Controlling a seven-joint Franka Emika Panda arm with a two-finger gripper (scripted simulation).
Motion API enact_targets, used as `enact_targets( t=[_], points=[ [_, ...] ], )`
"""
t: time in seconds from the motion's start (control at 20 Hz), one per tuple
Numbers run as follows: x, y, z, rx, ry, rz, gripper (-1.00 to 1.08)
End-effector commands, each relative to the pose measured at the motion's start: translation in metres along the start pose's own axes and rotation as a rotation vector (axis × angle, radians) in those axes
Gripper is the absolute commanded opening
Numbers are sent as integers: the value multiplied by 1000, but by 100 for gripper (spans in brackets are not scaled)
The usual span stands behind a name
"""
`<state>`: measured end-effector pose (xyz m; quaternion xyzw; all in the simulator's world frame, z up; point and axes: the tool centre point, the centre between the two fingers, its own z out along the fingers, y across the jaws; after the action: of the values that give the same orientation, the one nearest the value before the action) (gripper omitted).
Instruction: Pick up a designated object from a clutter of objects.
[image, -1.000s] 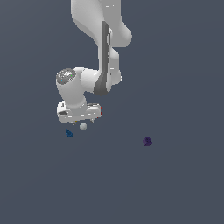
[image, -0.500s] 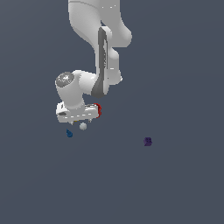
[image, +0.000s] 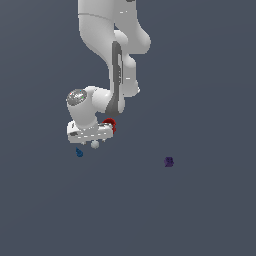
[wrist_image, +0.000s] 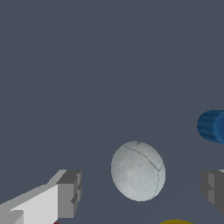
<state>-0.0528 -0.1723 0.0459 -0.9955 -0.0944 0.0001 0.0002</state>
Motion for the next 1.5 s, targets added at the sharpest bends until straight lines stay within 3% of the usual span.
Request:
enact_targets(
  t=[0.0, 0.35, 0.4, 1.05, 1.45],
  points=[
    [0, 0, 12, 0, 0, -1, 100],
    [0, 0, 25, 0, 0, -1, 100],
    [0, 0, 25, 0, 0, -1, -100],
    [1, -1, 22, -1, 1, -1, -100],
    [8, -17, -5, -1, 1, -1, -100]
  ],
)
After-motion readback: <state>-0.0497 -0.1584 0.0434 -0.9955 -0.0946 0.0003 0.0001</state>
